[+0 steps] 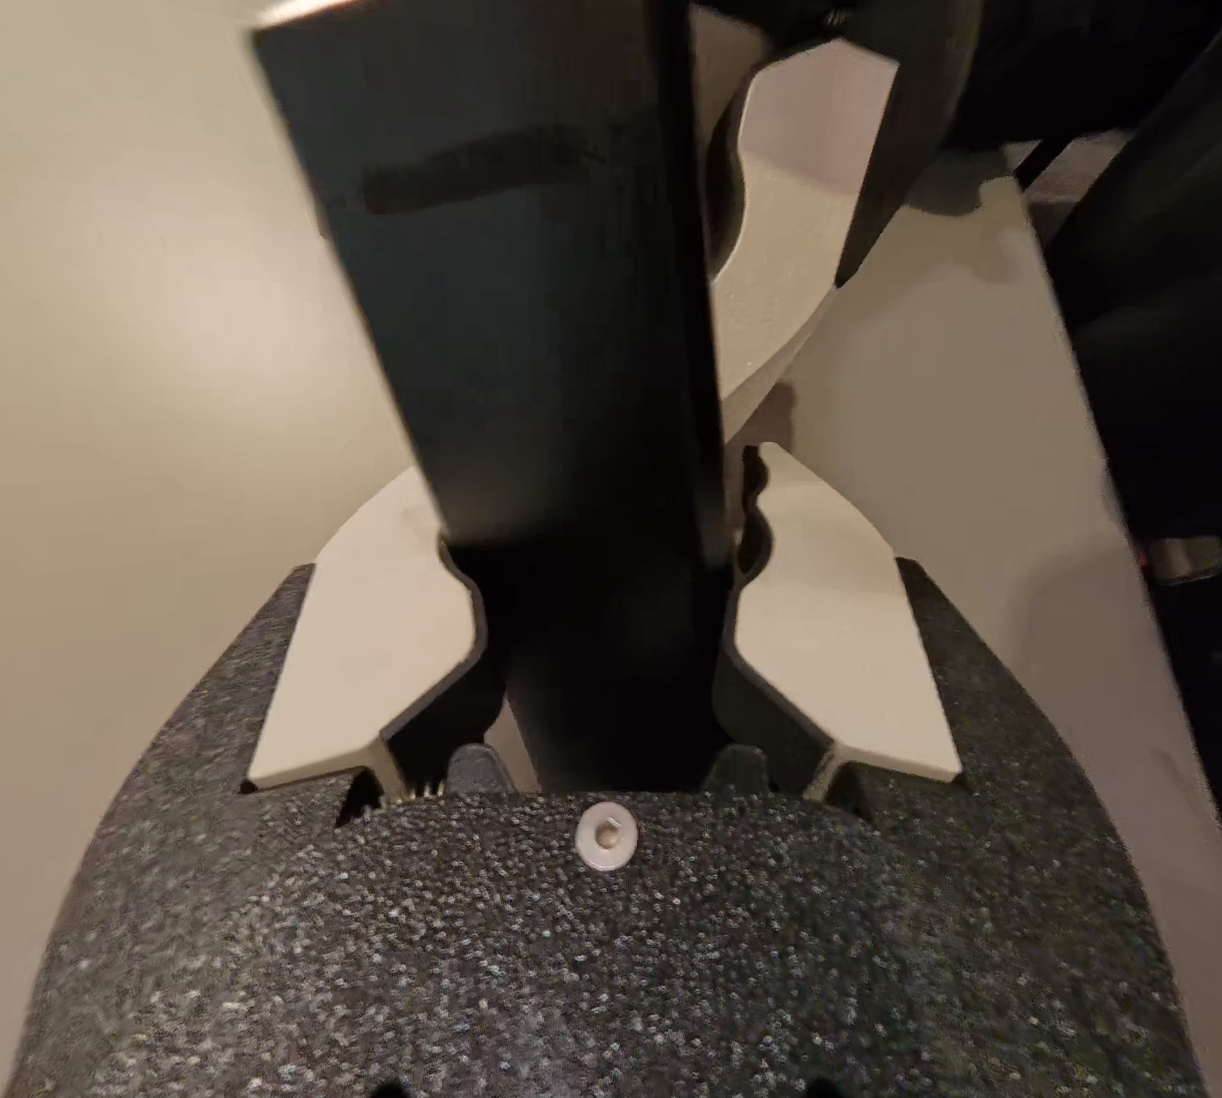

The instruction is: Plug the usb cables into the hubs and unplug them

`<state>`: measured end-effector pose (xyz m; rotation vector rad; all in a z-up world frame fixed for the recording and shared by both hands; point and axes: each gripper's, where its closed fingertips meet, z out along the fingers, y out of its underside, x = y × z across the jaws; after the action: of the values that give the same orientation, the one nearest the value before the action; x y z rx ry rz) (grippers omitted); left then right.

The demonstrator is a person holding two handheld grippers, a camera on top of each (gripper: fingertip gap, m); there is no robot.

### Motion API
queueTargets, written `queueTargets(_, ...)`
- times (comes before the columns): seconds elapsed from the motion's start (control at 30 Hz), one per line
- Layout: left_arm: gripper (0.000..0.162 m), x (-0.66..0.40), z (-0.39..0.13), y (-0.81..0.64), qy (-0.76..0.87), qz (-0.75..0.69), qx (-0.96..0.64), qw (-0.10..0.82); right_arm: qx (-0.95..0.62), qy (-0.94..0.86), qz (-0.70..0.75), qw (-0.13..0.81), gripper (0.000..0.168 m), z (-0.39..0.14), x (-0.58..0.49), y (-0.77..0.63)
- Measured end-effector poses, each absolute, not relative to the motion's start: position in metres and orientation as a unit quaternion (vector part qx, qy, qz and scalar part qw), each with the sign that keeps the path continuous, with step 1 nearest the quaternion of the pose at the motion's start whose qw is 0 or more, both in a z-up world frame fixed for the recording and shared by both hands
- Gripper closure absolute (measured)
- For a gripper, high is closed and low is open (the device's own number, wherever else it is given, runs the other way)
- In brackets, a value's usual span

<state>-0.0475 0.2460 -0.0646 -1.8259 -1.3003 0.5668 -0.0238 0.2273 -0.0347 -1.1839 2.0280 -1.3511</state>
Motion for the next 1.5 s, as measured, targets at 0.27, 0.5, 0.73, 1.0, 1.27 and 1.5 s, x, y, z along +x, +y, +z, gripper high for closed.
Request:
queueTargets(0.27, 0.087, -0.048, -0.066, 0.237, -0.538, 0.224, -0.708, 0.398, -0.382, 0.775, -0.454, 0.216, 0.153, -0.042, -0.027, 0.221)
queueTargets(0.5, 0.088, -0.051, -0.043, 0.248, -0.521, 0.214, -0.687, 0.460, -0.409, 0.723, -0.501, 0.243, 0.152, -0.020, -0.026, 0.229)
queueTargets(0.73, 0.088, -0.047, -0.035, 0.254, -0.498, 0.222, -0.695, 0.468, -0.418, 0.710, -0.514, 0.237, 0.152, -0.012, -0.021, 0.234)
queueTargets(1.0, 0.089, -0.045, -0.040, 0.245, -0.502, 0.235, -0.706, 0.441, -0.391, 0.734, -0.502, 0.236, 0.152, -0.018, -0.022, 0.229)
queueTargets(1.27, 0.089, -0.045, -0.044, 0.237, -0.504, 0.264, -0.725, 0.389, -0.360, 0.752, -0.476, 0.282, 0.150, -0.023, -0.022, 0.229)
queueTargets(1.5, 0.089, -0.045, -0.036, 0.243, -0.494, 0.262, -0.721, 0.409, -0.417, 0.709, -0.521, 0.227, 0.151, -0.014, -0.023, 0.233)
